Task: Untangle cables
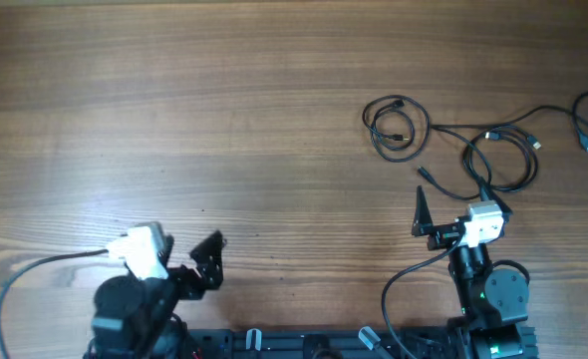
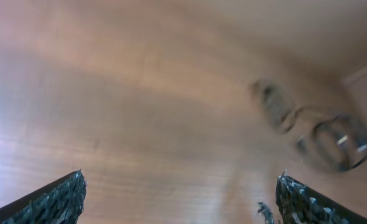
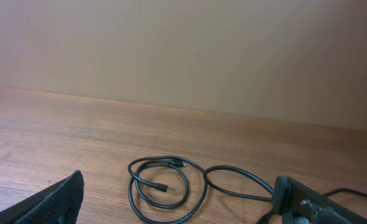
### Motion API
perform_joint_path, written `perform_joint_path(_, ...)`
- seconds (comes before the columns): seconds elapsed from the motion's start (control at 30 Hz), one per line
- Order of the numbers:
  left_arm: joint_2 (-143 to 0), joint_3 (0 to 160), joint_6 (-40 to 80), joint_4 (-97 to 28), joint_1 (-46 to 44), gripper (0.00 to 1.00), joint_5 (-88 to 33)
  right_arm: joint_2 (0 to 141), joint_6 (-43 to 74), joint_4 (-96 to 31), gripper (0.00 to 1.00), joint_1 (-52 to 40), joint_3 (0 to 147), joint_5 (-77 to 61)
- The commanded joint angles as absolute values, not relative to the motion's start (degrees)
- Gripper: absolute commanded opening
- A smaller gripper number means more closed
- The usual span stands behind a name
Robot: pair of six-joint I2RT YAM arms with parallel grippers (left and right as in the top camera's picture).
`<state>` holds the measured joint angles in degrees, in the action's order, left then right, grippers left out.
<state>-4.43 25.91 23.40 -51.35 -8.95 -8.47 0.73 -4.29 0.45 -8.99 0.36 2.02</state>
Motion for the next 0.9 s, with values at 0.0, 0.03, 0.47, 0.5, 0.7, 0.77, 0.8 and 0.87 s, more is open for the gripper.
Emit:
perform_joint_path(0.0, -1.8, 21.2, 22.7, -56.5, -8.8, 1.0, -8.1, 0.2, -3.4, 0.8, 1.0, -8.7, 0.3, 3.2)
perform_joint_path(0.03, -0.9, 20.2, 22.7, -57.5, -8.2, 1.0, -7.6, 0.2, -3.4, 0.8, 1.0, -8.7, 0.3, 3.2)
perform_joint_path(0.47, -0.2, 17.3, 22.7, -33.0, -5.2, 1.0, -8.0, 0.2, -3.4, 0.8, 1.0, -8.7, 0.3, 3.2)
perform_joint_path(0.5, -0.2, 16.7, 22.7, -29.2, -5.2, 1.0, -7.8, 0.2, -3.4, 0.8, 1.0, -8.7, 0.3, 3.2)
perform_joint_path(0.7, -0.2, 9.7, 22.7, -2.5, -5.0, 1.0, -7.8, 0.2, -3.4, 0.8, 1.0, -8.7, 0.3, 3.2)
perform_joint_path(0.77, -0.2, 6.6, 22.7, 5.4, -4.0, 1.0, -7.8, 0.2, -3.4, 0.8, 1.0, -8.7, 0.3, 3.2)
perform_joint_path(0.8, -0.2, 5.3, 22.7, 7.8, -3.2, 1.0, -7.8, 0.2, -3.4, 0.8, 1.0, -8.7, 0.3, 3.2)
perform_joint_path(0.87, -0.2, 3.1, 22.7, 10.9, -1.7, 1.0, -7.8, 0.2, -3.4, 0.8, 1.0, -8.7, 0.3, 3.2)
